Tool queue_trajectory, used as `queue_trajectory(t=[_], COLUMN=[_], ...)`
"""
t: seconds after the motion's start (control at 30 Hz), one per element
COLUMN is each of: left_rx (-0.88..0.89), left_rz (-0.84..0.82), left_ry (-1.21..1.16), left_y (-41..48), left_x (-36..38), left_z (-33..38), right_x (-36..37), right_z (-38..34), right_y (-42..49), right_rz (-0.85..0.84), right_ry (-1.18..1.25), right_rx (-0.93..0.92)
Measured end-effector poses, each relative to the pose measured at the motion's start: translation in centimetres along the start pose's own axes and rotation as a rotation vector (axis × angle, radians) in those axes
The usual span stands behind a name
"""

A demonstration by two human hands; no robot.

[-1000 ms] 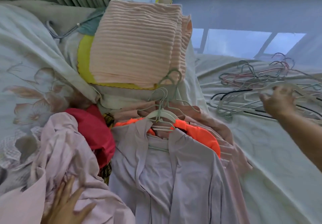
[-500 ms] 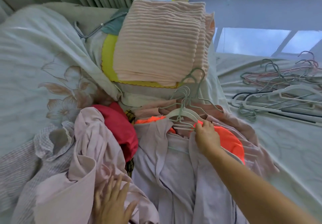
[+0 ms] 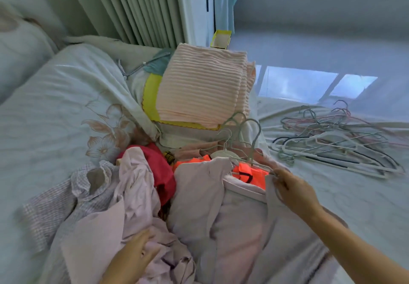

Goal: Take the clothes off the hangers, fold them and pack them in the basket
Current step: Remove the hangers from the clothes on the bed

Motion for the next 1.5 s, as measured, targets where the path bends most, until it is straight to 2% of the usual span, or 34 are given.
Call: queue_trajectory(t=[0.03,0.1,0.2,0.27,0.33,0.4,0.47,0.53,0.7,0.8,0.87,0.93,1.03,1.13,1.2,1.27,1.43,1.5], left_rx=[-0.026,0.087,0.246,0.466,0.583,0.629,0.612,0.607,0.644,0.664,0.632,0.506,0.263,0.068,0.068,0.131,0.383,0.437], left_rz=[-0.015,0.118,0.315,0.522,0.605,0.509,0.283,0.137,0.006,0.087,0.224,0.363,0.482,0.49,0.413,0.292,-0.049,-0.08], left_ry=[-0.07,-0.15,-0.182,-0.058,0.093,0.019,-0.261,-0.434,-0.487,-0.509,-0.59,-0.743,-1.03,-1.242,-1.248,-1.197,-1.1,-0.972], left_y=[-0.5,-1.3,-2.4,-3.9,-4.8,-5.1,-5.1,-5.3,-8.7,-9.8,-10.1,-10.2,-9.6,-9.0,-9.4,-10.2,-14.6,-15.5], left_x=[-0.6,-2.3,-6.0,-9.3,-11.3,-12.2,-12.1,-11.6,-11.6,-13.9,-16.4,-18.2,-17.8,-15.3,-13.6,-11.2,-5.1,-3.1], left_z=[2.4,7.7,15.6,22.3,28.2,31.9,33.6,34.6,37.3,36.6,34.1,30.2,24.4,21.3,22.7,26.0,35.7,37.1], right_x=[-0.5,-3.4,-10.0,-14.2,-18.1,-21.4,-23.6,-25.0,-25.4,-25.0,-25.4,-26.9,-30.0,-32.0,-32.0,-30.7,-27.5,-26.7], right_z=[0.4,-0.4,-1.2,-1.9,-3.1,-3.8,-3.2,-3.3,-7.9,-8.0,-7.1,-5.8,-3.6,-2.1,-2.0,-3.2,-6.6,-7.2], right_y=[-0.9,-2.8,-3.7,-4.2,-4.9,-5.8,-6.6,-7.4,-9.7,-10.4,-11.0,-11.6,-11.8,-11.5,-11.2,-10.9,-10.7,-11.0], right_rz=[-0.065,-0.099,-0.019,0.016,0.0,-0.021,-0.02,-0.042,-0.146,-0.179,-0.182,-0.115,0.039,0.16,0.173,0.123,0.102,0.116], right_ry=[0.048,0.04,0.107,0.22,0.301,0.303,0.271,0.231,0.25,0.342,0.357,0.381,0.551,0.939,1.215,1.366,1.466,1.534], right_rx=[0.073,0.056,0.053,0.028,-0.026,-0.052,-0.031,-0.032,-0.198,-0.141,-0.12,-0.079,0.04,0.142,0.212,0.247,0.309,0.351])
Point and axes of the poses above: each hand's wrist, its own y-axis towards the middle knuckle, its own x-axis out of the palm, z = x × y, the point moved 10 cm from there along y, towards the middle knuckle, and after that the axes turned 3 degrees about x, right-handed, at the moved point
